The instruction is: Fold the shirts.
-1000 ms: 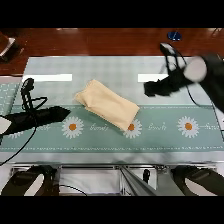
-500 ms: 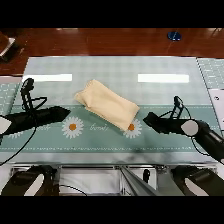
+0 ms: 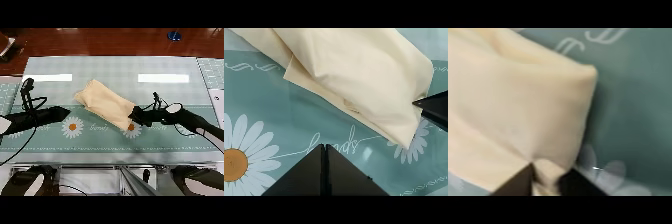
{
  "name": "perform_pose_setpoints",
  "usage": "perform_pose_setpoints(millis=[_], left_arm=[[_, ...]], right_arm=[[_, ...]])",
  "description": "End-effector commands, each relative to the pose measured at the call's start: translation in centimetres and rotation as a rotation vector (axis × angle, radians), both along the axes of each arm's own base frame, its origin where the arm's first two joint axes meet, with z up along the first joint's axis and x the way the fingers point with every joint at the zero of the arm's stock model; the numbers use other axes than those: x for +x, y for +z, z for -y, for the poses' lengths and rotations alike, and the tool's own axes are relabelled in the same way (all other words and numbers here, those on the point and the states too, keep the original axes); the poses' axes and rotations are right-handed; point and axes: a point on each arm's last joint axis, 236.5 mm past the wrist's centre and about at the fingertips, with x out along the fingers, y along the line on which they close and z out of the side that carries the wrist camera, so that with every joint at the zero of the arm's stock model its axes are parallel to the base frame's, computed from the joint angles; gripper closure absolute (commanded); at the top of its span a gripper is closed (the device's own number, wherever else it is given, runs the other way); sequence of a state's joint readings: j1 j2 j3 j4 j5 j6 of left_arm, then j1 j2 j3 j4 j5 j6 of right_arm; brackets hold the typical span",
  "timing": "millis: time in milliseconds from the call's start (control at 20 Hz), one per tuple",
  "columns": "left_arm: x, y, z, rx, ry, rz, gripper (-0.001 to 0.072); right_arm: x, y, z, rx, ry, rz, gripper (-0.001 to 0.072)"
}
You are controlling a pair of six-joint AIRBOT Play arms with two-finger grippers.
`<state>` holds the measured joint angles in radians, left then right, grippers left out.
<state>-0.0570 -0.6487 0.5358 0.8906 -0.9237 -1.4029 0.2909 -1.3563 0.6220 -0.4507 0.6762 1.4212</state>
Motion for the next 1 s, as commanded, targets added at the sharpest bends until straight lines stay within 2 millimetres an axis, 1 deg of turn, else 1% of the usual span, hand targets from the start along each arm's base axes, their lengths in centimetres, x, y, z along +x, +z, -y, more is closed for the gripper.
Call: perform_pose_setpoints(millis=[0, 50, 200, 250, 300, 450, 550, 650, 700, 750, 850, 950], left_arm=[[0.0, 0.0, 0.0, 0.001, -0.001, 0.001, 0.0687], [0.0, 0.0, 0.0, 0.001, -0.001, 0.001, 0.0687], [0.0, 0.0, 0.0, 0.001, 0.000, 0.001, 0.0687], [0.0, 0.0, 0.0, 0.001, 0.000, 0.001, 0.0687], [0.0, 0.0, 0.0, 0.001, 0.000, 0.001, 0.0687], [0.0, 0.0, 0.0, 0.001, 0.000, 0.001, 0.0687], [0.0, 0.0, 0.0, 0.002, -0.001, 0.001, 0.0687], [0.0, -0.1, 0.0, 0.002, -0.001, -0.002, 0.0687], [-0.1, -0.3, 0.0, 0.002, -0.001, -0.006, 0.0687], [-0.2, -0.5, 0.0, 0.003, -0.001, -0.011, 0.0687], [-0.4, -1.0, 0.0, 0.003, -0.001, -0.022, 0.0687], [-0.7, -1.4, -0.1, 0.003, -0.001, -0.034, 0.0687]], right_arm=[[1.8, 1.4, -2.2, 0.045, 0.147, 0.098, 0.0654], [2.6, 2.6, -2.8, 0.046, 0.211, 0.167, 0.0685], [4.0, 5.2, -2.8, -0.017, 0.328, 0.231, 0.0686], [4.9, 6.4, -2.8, -0.039, 0.356, 0.260, 0.0686], [6.0, 7.9, -2.8, -0.060, 0.368, 0.290, 0.0686], [9.6, 13.7, -2.4, -0.137, 0.386, 0.400, 0.0686], [11.6, 17.5, -1.1, -0.232, 0.392, 0.463, 0.0687], [13.1, 21.4, 0.7, -0.337, 0.391, 0.523, 0.0687], [13.4, 23.1, 1.7, -0.368, 0.380, 0.534, 0.0687], [13.3, 24.6, 2.5, -0.380, 0.379, 0.535, 0.0687], [13.1, 26.6, 4.5, -0.401, 0.375, 0.528, 0.0687], [13.5, 28.3, 7.5, -0.438, 0.324, 0.525, 0.0687]])
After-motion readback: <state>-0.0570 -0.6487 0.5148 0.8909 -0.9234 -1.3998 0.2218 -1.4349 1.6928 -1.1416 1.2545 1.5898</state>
